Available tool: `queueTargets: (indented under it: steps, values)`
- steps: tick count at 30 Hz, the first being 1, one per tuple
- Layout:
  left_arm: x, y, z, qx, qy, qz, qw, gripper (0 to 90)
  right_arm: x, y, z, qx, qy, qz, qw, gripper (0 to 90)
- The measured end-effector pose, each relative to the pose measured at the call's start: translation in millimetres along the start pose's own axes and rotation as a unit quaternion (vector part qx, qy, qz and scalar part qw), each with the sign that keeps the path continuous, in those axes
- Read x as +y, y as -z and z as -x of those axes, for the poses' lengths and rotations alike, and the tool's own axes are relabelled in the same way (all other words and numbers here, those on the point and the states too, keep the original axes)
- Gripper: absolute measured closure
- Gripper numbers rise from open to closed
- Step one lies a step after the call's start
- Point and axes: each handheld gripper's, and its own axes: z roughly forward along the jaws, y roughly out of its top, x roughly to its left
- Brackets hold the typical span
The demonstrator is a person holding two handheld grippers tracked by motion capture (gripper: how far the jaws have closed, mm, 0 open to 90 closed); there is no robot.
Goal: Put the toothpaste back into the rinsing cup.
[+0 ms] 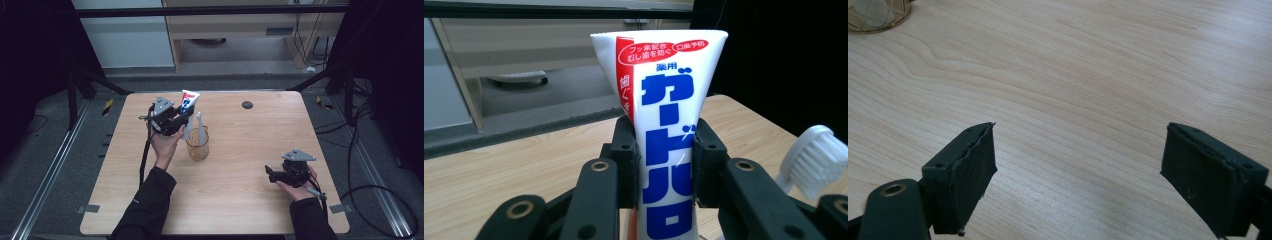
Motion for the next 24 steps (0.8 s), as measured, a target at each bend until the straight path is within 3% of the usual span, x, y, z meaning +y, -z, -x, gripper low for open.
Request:
queueTargets:
  steps: [24]
  values:
    - [-20.3, -26.3, 5.6, -0.011, 0.002, -0.019, 0.9998, 68.8, -0.7, -1.4, -0.3, -0.002, 0.006, 0.0, 1.0, 14.3]
